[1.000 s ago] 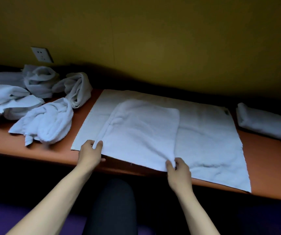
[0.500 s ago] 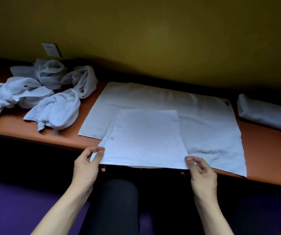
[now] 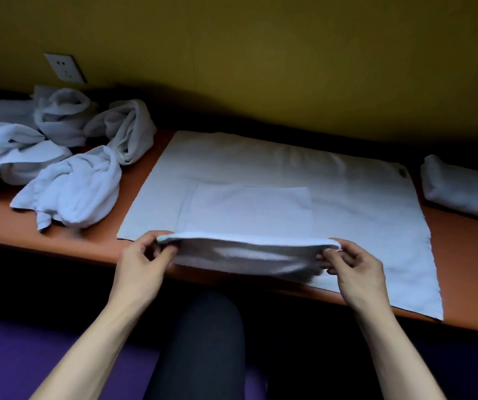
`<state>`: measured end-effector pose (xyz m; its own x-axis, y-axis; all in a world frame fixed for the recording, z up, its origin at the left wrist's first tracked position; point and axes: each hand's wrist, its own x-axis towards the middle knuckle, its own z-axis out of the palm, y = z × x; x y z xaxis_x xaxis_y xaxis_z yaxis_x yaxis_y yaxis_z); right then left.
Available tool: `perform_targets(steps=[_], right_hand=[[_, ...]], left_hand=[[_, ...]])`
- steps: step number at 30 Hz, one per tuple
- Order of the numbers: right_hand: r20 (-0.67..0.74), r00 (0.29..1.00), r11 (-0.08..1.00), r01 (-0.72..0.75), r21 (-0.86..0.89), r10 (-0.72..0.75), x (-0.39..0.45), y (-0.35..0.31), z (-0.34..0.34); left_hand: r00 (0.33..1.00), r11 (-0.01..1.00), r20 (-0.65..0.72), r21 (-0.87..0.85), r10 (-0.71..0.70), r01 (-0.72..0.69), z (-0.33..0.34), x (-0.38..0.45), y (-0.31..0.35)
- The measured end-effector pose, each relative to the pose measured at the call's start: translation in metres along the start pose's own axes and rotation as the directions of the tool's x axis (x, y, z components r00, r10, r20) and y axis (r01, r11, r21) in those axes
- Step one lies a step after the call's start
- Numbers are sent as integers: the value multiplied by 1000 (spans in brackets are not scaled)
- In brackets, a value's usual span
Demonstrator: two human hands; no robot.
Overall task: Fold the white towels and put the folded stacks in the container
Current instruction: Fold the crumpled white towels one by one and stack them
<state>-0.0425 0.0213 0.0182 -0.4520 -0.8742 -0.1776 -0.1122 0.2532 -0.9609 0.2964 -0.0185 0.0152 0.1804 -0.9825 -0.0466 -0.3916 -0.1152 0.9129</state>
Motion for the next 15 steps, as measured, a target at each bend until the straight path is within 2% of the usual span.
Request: perform_targets(steps=[2, 4, 7, 12, 15], right_hand=[[-29, 999, 998, 21, -58, -23, 21, -2, 5], [-52, 996, 982, 62, -178, -72, 42, -4, 9], [-69, 988, 935, 109, -339, -141, 76, -11, 19], [-111, 984, 930, 92, -356, -140, 128, -13, 47], [-122, 983, 917, 82, -391, -140, 145, -11, 58]], left_hand=[[997, 993, -65, 116, 42, -34, 6, 22, -2], [992, 987, -106, 149, 68, -52, 15, 45, -2], [992, 983, -97, 172, 76, -59, 31, 77, 4], [992, 994, -122, 113, 27, -13, 56, 122, 9], [991, 989, -135, 145, 9, 10, 66, 139, 10]])
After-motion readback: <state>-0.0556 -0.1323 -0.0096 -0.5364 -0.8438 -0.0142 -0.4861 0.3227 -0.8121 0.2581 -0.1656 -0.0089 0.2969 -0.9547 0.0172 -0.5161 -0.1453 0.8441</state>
